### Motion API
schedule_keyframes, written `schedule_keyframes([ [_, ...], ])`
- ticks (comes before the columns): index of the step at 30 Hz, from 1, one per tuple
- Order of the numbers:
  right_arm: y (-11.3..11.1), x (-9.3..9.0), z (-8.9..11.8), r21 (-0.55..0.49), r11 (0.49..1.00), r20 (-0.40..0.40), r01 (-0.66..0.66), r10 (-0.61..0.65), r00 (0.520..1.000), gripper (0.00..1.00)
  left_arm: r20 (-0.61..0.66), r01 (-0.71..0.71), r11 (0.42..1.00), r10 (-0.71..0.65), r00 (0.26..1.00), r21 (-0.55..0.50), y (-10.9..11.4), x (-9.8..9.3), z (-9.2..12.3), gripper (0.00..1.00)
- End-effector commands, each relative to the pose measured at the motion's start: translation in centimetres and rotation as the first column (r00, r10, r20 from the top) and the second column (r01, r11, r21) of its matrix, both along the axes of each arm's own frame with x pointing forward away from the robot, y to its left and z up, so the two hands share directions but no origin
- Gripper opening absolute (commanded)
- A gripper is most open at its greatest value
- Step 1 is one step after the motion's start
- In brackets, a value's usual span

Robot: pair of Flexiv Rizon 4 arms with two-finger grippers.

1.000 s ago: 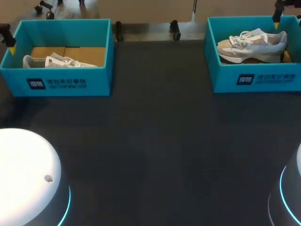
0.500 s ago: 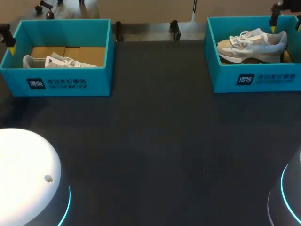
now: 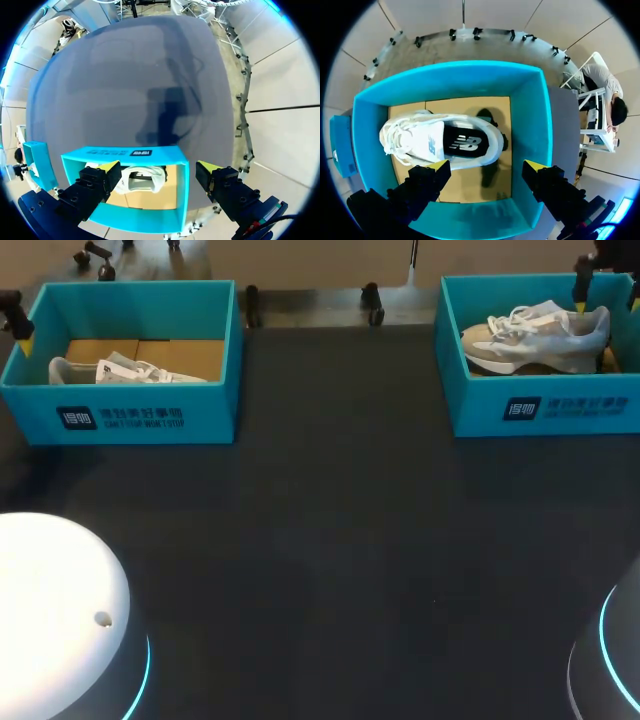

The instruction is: Take the shoe out of the shoebox, open the shoe tongue, remove and reinsert the insole, then place the shoe into the shoebox

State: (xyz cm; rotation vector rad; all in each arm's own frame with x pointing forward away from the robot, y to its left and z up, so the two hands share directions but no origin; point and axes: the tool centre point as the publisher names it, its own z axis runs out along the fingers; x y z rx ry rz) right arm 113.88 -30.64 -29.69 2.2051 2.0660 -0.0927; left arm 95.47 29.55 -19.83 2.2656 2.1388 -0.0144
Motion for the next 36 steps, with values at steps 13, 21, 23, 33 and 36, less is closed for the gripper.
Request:
schedule_keyframes([
  [13,-1.1,2.0,-3.6,0.000,1.000,-0.041,0.015,-0.015,0.999,0.88,0.003,0.000,1.000,0.000,1.000,0.001,0.0,-0.1,0.0,1.00],
  [21,-1.3,2.2,-4.1,-0.002,1.000,-0.043,0.018,-0.018,0.999,0.83,0.003,0.000,1.000,0.000,1.000,0.001,0.0,-0.1,0.0,1.00],
  [23,-1.4,2.1,-4.2,-0.003,1.000,-0.041,0.017,-0.017,0.999,0.80,0.003,0.000,1.000,0.000,1.000,0.001,0.0,-0.1,0.0,1.00],
  [33,-2.2,2.0,-5.2,0.000,0.999,-0.046,0.036,-0.036,0.998,0.65,0.003,0.000,1.000,0.000,1.000,0.001,0.0,-0.1,0.0,1.00],
  [36,-2.4,2.0,-5.6,0.004,0.999,-0.050,0.039,-0.039,0.998,0.61,0.003,0.000,1.000,0.000,1.000,0.001,0.0,-0.1,0.0,1.00],
])
